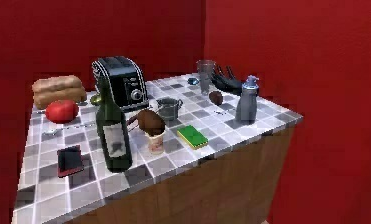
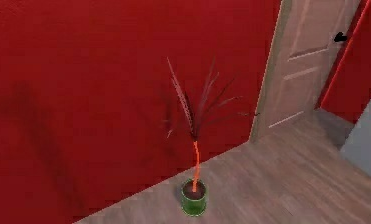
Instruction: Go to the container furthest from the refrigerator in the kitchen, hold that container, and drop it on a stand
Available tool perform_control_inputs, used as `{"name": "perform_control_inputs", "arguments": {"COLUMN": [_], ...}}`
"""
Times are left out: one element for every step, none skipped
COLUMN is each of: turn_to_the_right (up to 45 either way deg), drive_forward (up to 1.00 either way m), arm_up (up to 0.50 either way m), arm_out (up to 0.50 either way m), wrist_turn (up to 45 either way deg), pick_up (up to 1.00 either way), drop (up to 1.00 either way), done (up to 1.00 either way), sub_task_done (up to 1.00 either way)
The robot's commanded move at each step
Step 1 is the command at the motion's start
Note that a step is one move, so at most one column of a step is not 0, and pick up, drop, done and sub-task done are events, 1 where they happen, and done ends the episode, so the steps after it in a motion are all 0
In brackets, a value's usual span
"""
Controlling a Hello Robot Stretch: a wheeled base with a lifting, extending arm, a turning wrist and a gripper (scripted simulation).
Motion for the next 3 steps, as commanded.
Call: {"name": "perform_control_inputs", "arguments": {"turn_to_the_right": [24.0, 0.0, -45.0], "drive_forward": [0.0, 0.4, 0.0], "arm_up": [0.0, 0.0, 0.0], "arm_out": [0.0, 0.0, 0.0], "wrist_turn": [0.0, 0.0, 0.0], "pick_up": [0.0, 0.0, 0.0], "drop": [0.0, 0.0, 0.0], "done": [0.0, 0.0, 0.0], "sub_task_done": [0.0, 0.0, 0.0]}}
